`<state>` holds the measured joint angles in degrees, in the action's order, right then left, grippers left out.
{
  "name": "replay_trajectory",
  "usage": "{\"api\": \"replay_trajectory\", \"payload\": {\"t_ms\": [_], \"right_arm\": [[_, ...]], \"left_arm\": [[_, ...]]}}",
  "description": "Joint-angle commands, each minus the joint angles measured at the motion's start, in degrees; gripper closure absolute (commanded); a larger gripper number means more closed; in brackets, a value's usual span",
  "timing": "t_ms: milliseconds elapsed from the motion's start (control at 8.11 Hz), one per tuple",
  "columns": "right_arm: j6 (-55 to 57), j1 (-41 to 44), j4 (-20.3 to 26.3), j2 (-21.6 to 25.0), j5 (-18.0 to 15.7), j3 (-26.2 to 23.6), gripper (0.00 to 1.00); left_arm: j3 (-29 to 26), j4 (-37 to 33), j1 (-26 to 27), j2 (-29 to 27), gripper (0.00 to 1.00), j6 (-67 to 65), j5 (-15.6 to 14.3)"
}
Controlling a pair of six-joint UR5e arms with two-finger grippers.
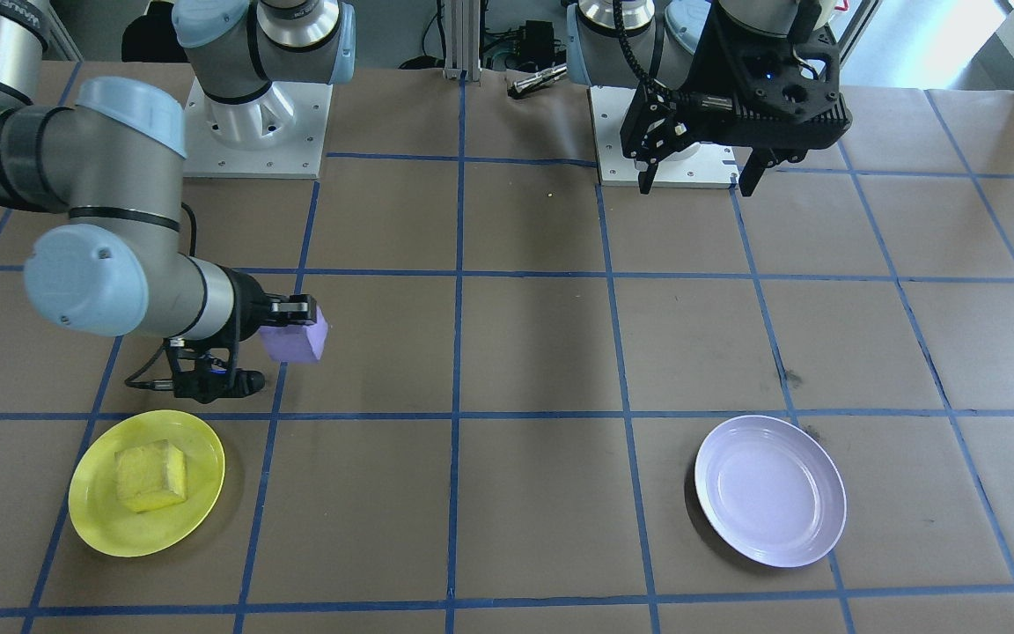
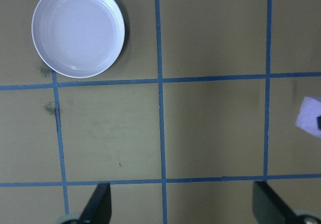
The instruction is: Sort blocks by color into plates
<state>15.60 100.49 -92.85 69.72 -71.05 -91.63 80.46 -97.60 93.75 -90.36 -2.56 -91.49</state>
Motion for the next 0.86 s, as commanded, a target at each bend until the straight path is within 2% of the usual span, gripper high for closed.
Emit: {"api": "replay_trajectory", "payload": {"t_ms": [0,247,370,494,617,740], "right_arm": [[15.5,9.6,-12.2,-4.8,3.5,0.1,1.00],[20.5,13.4,-16.0,-8.4,4.4,0.1,1.00],[22.3,13.8,-17.5,-9.9,5.0,0.1,0.92],[23.1,13.9,-17.8,-10.0,5.0,0.1,0.33],[24.8,13.9,-17.8,-9.5,5.0,0.1,0.00],[24.8,13.8,-17.8,-8.5,5.0,0.6,0.00]], "left_arm": [[0.0,0.0,-0.3,0.1,0.00,0.0,0.2],[0.0,0.0,-0.2,0.1,0.00,0.0,0.1],[0.0,0.0,-0.2,0.1,0.00,0.0,0.1],[0.0,0.0,-0.1,0.1,0.00,0.0,0.1],[0.0,0.0,-0.2,0.1,0.00,0.0,0.1],[0.0,0.0,-0.1,0.1,0.00,0.0,0.1]]}}
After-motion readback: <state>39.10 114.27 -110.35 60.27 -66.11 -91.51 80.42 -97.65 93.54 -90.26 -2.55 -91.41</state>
